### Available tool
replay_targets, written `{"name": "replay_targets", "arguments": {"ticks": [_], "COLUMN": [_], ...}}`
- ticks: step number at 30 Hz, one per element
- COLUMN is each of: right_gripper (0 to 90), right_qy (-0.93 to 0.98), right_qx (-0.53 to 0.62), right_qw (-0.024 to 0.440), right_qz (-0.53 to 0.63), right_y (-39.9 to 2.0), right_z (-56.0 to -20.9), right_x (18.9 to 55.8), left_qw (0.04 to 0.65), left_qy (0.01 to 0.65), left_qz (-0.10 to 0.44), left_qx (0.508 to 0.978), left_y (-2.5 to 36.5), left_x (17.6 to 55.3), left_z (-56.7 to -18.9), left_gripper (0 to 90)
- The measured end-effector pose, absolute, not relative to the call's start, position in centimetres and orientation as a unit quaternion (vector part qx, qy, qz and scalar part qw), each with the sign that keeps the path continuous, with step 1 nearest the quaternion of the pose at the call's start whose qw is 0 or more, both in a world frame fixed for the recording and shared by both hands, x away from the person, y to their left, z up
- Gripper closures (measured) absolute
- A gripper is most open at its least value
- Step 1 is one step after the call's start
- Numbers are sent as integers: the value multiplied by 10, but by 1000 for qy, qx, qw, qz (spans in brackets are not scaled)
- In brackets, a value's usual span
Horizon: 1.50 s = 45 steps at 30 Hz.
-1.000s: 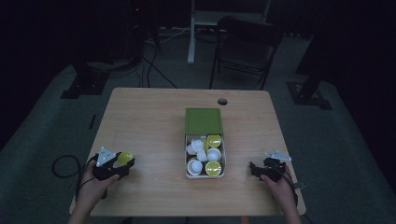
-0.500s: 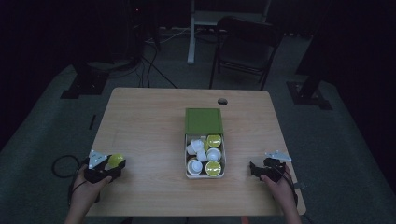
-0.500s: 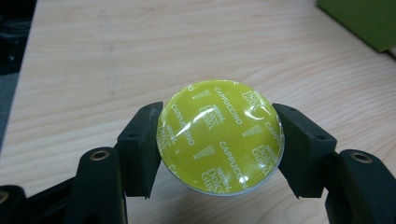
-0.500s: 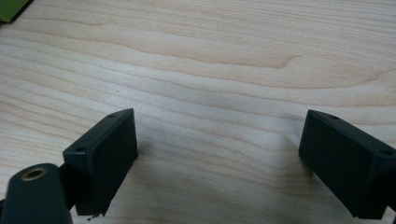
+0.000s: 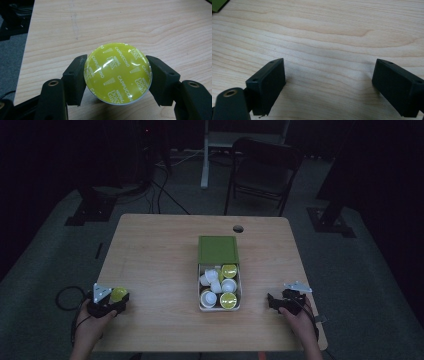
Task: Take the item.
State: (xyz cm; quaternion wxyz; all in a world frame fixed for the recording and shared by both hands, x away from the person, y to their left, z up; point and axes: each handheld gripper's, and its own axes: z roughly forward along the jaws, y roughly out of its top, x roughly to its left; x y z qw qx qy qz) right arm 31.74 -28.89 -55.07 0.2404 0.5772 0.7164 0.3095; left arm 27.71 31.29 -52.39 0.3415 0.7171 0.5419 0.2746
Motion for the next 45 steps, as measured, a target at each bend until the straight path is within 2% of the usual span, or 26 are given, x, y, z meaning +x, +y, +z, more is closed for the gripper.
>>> {"name": "replay_targets", "arguments": {"ticks": [23, 25, 31, 34, 45], "right_gripper": [111, 111, 111, 111, 111], "right_qy": [716, 716, 716, 716, 716], "right_qx": [577, 577, 577, 577, 577], "right_qw": [240, 240, 240, 240, 240], "right_qz": [309, 310, 310, 310, 310], "right_y": [-289, -289, -289, -289, -289], "right_z": [-551, -551, -551, -551, -551], "right_x": [317, 317, 317, 317, 317], "left_qw": [324, 323, 325, 333, 388], "left_qy": [548, 547, 544, 530, 484], "left_qz": [261, 254, 243, 249, 258], "left_qx": [726, 729, 734, 739, 741], "left_y": [308, 307, 307, 305, 288], "left_x": [284, 285, 284, 281, 280], "left_z": [-535, -537, -534, -525, -489], "left_gripper": [377, 345, 175, 149, 149]}}
